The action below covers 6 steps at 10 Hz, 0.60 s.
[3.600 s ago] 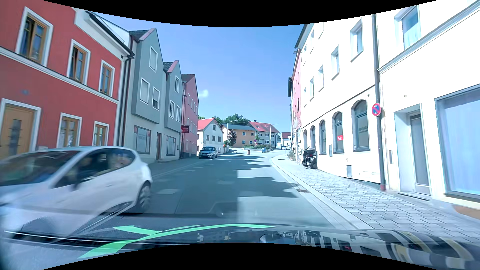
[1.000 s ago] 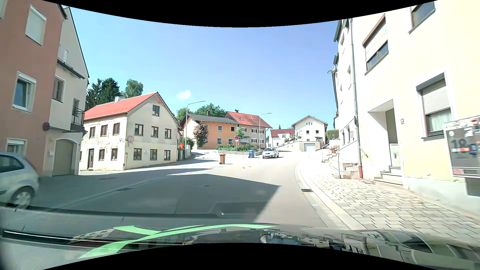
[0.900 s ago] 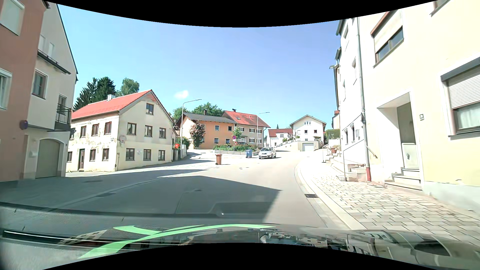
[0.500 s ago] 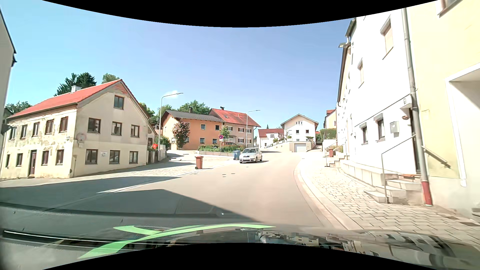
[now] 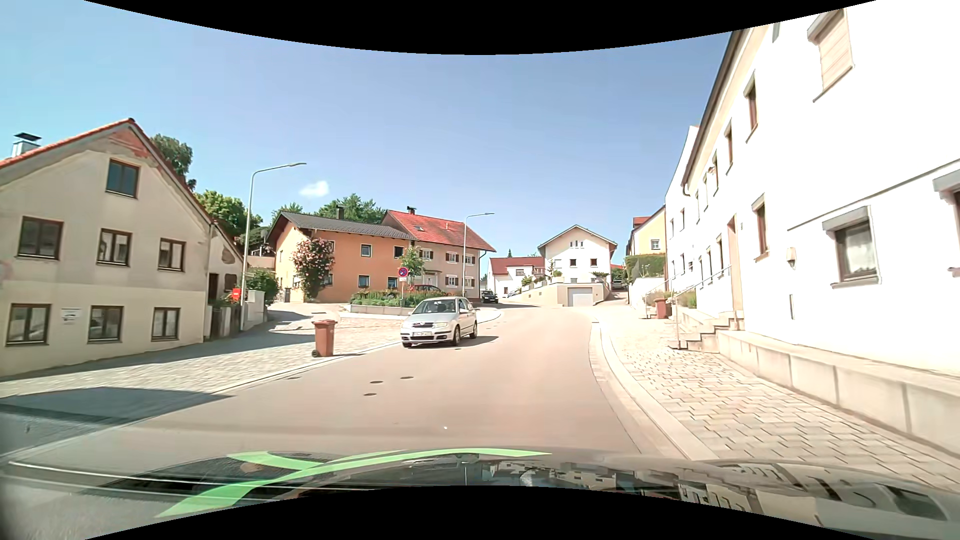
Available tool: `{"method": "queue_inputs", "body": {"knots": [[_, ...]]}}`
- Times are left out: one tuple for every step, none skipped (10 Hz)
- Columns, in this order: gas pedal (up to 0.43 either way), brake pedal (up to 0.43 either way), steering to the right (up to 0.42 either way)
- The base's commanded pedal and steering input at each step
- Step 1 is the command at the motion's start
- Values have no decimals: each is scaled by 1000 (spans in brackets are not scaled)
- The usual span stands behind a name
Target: Follow the waypoints while adhering to traffic rules and regulations
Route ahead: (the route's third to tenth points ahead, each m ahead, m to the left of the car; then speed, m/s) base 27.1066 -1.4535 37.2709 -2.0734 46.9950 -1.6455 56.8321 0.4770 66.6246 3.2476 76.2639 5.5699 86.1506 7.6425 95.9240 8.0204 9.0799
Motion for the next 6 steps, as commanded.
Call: {"method": "queue_inputs", "body": {"knots": [[240, 0, 56], [240, 0, 56], [240, 0, 56], [240, 0, 55], [240, 0, 55], [240, 0, 53]]}}
